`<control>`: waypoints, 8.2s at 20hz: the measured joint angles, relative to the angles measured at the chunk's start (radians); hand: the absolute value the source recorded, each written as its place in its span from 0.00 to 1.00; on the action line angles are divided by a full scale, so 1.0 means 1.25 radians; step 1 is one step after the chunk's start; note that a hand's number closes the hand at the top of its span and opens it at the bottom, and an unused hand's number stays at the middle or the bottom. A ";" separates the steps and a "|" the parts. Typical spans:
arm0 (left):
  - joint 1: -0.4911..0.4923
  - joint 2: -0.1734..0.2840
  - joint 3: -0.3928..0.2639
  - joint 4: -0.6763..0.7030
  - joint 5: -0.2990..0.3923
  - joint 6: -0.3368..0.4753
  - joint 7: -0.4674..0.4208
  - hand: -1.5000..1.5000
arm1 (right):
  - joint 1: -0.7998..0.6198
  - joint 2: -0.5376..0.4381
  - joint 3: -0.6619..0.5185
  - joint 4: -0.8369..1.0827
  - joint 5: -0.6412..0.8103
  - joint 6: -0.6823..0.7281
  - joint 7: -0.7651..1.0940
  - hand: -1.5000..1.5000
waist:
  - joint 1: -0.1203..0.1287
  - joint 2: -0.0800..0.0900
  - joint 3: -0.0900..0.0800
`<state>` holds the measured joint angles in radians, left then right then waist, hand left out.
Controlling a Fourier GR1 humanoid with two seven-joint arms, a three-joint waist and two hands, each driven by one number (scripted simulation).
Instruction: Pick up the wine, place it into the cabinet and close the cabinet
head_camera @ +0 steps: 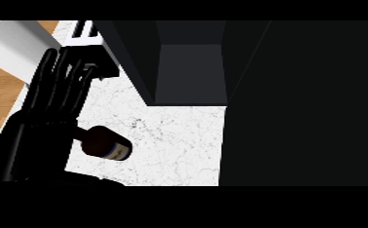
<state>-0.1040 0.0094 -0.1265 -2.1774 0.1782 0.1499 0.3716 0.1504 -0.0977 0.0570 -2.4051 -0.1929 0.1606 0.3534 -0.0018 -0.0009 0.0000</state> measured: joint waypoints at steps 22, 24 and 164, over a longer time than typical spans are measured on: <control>0.177 0.060 0.154 0.048 0.076 -0.131 -0.104 0.00 | -0.038 0.022 -0.031 0.014 0.000 0.015 0.026 0.00 | 0.002 0.000 0.000; 0.191 0.054 0.154 0.071 0.065 -0.142 -0.130 0.00 | -0.023 0.023 -0.031 0.005 0.000 0.023 0.021 0.00 | 0.001 0.000 0.000; -0.141 -0.007 -0.103 0.544 0.118 0.084 -0.460 1.00 | -0.035 0.055 -0.049 0.077 0.037 0.054 -0.022 0.00 | -0.004 0.001 0.000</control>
<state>-0.2807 0.0004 -0.2550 -1.4974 0.3262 0.2548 -0.2037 0.1067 -0.0287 -0.0043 -2.3084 -0.1471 0.2285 0.3256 -0.0068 0.0003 0.0001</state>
